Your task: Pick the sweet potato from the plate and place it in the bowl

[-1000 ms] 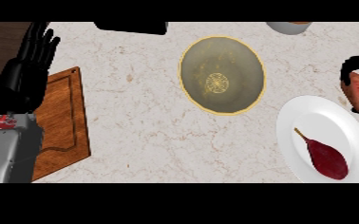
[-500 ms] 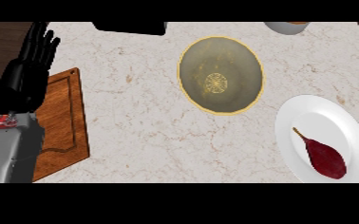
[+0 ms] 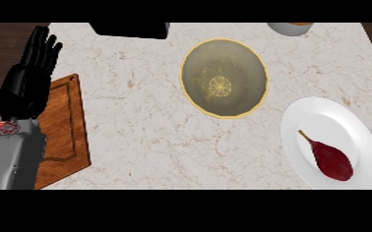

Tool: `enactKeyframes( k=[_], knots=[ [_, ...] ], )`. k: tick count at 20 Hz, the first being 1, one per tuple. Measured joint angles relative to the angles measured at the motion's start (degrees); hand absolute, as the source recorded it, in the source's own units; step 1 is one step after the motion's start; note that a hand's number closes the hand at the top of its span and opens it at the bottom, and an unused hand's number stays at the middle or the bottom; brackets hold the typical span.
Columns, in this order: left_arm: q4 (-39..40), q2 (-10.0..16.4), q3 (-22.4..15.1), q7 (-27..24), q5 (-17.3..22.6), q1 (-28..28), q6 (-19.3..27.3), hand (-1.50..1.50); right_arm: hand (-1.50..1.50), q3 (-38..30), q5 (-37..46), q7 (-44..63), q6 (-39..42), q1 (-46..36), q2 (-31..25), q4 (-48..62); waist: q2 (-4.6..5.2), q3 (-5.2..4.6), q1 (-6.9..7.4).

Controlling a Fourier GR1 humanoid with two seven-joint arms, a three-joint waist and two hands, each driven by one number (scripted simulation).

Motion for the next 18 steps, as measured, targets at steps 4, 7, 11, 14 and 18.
enactKeyframes(
  k=[4, 7, 11, 14, 18],
  knots=[
    [0.5, 0.2, 0.3, 0.5, -0.1, -0.3, 0.2, 0.0, 1.5, -0.9, -2.6, 1.5, 5.0, -3.8, 1.8, 0.9, -0.46, -0.11, -0.8],
    [0.0, 0.2, 0.3, 0.8, -0.2, 0.0, 0.5, 0.0, 1.5, -0.6, -3.7, 2.6, 8.4, -6.9, 3.1, 1.2, -0.79, -0.17, -1.1],
    [0.4, 0.4, 0.7, -0.1, -0.2, 1.2, 0.2, 0.0, 1.5, 0.4, -4.4, 4.3, 11.9, -10.7, 5.6, 1.5, -1.02, -0.26, -1.63],
    [0.0, 0.6, 1.2, -0.4, -0.1, 2.2, 0.2, 0.0, 1.5, 1.3, -4.7, 6.2, 14.0, -13.6, 8.4, 1.6, -1.27, -0.3, -2.01],
    [0.6, 0.6, 1.7, -0.2, -0.2, 1.7, 0.7, 0.0, 1.5, 3.3, -4.4, 7.8, 15.5, -16.0, 12.6, 1.0, -1.44, -0.33, -2.96]
  ],
)
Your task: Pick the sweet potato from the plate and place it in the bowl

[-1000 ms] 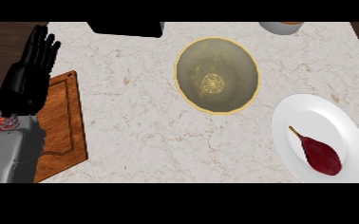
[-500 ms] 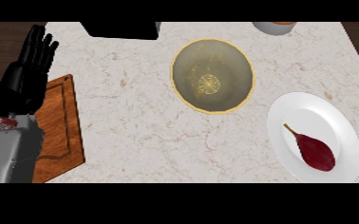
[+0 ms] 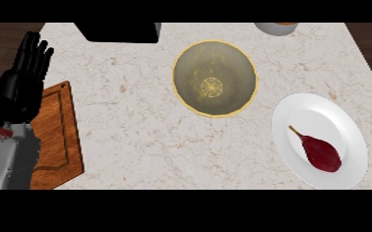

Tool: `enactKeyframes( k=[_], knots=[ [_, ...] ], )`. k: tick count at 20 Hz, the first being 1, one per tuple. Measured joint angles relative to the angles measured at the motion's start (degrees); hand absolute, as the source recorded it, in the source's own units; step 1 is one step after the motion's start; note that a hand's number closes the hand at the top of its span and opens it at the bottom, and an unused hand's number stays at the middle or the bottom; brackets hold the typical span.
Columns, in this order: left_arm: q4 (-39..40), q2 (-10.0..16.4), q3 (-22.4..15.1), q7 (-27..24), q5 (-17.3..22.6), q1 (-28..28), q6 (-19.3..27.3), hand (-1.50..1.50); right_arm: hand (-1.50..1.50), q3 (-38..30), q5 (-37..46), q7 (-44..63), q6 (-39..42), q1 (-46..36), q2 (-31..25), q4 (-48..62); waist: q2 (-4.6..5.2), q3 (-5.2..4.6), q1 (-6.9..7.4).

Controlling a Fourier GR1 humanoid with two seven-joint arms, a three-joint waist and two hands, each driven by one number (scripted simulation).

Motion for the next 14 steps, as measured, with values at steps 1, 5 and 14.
enactKeyframes(
  k=[1, 5, 14],
  knots=[
    [-0.2, 0.1, 0.0, -0.1, -0.1, 0.2, -0.1, 0.0, 1.5, 0.4, 0.1, 0.5, 0.3, -0.5, 1.0, -0.1, -0.03, 0.0, -0.08],
    [-0.4, 0.6, 0.5, 0.3, 0.1, 0.6, -0.3, 0.0, 1.5, 2.5, 0.5, 2.2, 0.5, -0.2, 6.2, -0.8, -0.25, 0.01, -0.82],
    [-1.7, 0.9, 1.4, 1.3, 0.3, 1.4, 0.0, 0.0, 1.5, 5.8, 0.4, 8.1, -0.7, 3.5, 18.6, -4.8, -0.5, 0.02, -1.73]
  ],
)
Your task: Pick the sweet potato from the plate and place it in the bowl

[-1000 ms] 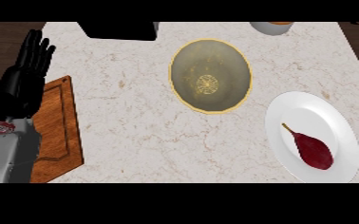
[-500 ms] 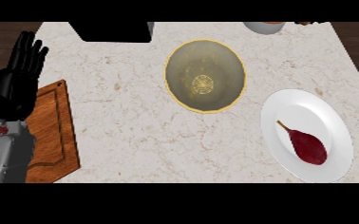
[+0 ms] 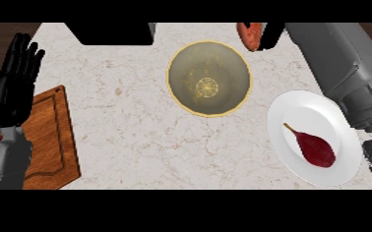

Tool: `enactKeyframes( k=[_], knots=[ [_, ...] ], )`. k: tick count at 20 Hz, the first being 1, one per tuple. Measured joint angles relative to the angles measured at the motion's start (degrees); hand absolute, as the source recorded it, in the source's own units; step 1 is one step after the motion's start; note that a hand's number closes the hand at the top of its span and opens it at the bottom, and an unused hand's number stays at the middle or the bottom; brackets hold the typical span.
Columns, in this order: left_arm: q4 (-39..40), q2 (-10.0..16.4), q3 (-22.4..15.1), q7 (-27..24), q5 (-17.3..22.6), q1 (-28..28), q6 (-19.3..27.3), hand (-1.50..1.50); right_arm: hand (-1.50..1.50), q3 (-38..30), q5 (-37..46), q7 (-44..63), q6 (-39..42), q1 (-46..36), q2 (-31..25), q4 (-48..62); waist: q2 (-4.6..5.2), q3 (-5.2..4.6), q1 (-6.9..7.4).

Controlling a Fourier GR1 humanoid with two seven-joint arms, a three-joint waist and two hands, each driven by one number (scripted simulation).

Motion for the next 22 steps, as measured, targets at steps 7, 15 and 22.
enactKeyframes(
  k=[7, 15, 22],
  knots=[
    [-0.6, -0.4, -0.1, -0.2, -0.2, 0.8, -0.3, 0.0, -1.5, 2.1, 1.7, 7.7, -5.8, 6.7, 7.9, -3.7, 0.17, 0.01, 0.07],
    [-1.0, -0.9, -0.7, 0.2, -0.7, 0.0, 0.0, 0.0, -1.5, -2.1, -2.7, 11.0, -4.1, 10.9, 12.0, -1.1, 0.48, 0.05, 0.63],
    [-0.5, -1.4, -0.8, -0.5, -1.1, -0.5, 0.3, 0.0, -1.5, -10.9, -11.2, 9.1, -6.3, 11.9, 12.5, -1.3, 0.77, 0.06, 0.96]
  ],
)
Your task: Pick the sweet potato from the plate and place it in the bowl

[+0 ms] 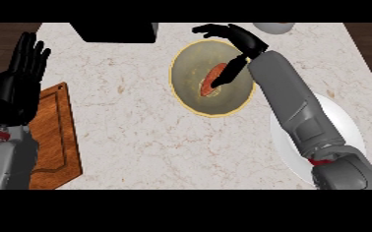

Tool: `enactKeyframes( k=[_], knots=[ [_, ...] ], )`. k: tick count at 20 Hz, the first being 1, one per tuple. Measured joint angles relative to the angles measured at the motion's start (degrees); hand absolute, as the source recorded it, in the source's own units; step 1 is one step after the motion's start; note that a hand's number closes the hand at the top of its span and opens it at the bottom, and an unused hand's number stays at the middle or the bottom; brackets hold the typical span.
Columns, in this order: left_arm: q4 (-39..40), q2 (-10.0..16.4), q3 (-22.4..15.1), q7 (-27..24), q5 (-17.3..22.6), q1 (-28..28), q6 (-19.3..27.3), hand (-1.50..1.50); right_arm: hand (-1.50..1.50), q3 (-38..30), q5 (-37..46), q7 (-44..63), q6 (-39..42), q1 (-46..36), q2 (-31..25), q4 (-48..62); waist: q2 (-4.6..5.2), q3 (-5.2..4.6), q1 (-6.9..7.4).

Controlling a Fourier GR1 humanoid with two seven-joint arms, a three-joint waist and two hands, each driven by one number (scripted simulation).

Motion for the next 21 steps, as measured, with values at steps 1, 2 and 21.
enactKeyframes(
  k=[1, 2, 21],
  knots=[
    [0.0, -0.1, -0.1, -0.1, -0.2, 0.1, 0.1, 0.0, -1.5, -1.4, -1.2, 0.5, -0.2, -0.6, -0.7, 0.1, 0.06, 0.01, 0.14],
    [0.0, -0.1, -0.1, -0.4, 0.1, 0.6, -0.3, 0.0, -1.5, -2.7, -2.3, 0.2, -0.1, -0.6, -2.0, 0.2, 0.07, 0.0, 0.24],
    [0.8, -0.5, -1.1, -1.0, 0.6, -2.9, -1.9, 0.0, -1.5, -15.9, -12.7, -0.5, 11.4, -0.1, -25.6, 7.8, 2.44, 0.27, 4.05]
  ],
)
